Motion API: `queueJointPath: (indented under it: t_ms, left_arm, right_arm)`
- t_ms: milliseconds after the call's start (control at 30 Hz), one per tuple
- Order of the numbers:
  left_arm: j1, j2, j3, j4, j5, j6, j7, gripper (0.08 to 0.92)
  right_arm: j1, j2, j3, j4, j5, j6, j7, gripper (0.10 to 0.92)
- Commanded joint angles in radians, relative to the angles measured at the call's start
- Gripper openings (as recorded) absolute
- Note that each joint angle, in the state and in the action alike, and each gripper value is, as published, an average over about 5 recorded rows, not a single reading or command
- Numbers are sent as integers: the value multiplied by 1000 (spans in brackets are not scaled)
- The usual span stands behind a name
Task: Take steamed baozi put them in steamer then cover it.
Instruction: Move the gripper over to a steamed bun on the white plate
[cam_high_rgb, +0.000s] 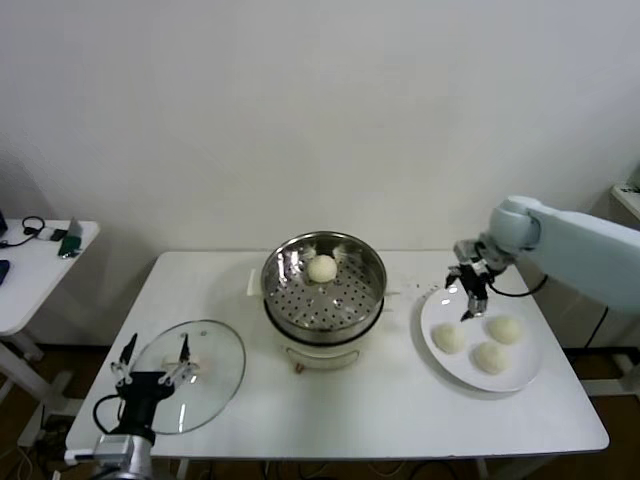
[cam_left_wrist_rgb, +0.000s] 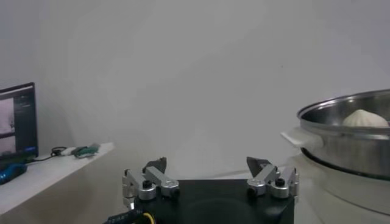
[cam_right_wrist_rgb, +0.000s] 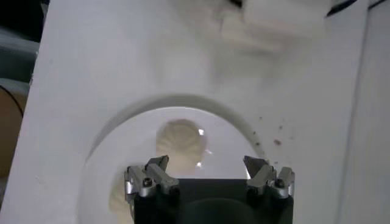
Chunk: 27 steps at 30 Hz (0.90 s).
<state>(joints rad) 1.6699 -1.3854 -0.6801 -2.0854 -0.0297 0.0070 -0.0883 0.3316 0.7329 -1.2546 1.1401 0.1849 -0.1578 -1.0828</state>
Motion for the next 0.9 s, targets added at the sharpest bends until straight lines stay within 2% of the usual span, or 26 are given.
queueJointPath:
  t_ms: [33, 500, 900]
  left_arm:
    - [-1, -4, 2, 4, 9, 3, -1, 823]
    - [5, -21, 3, 10, 33, 3, -2, 823]
    - [4, -21, 1, 10, 35, 5, -3, 823]
  right_arm:
    - [-239, 8, 182, -121, -91, -11, 1, 823]
    - [-262, 106, 235, -205, -94, 10, 4, 823]
    - [-259, 112, 225, -201, -95, 23, -20, 811]
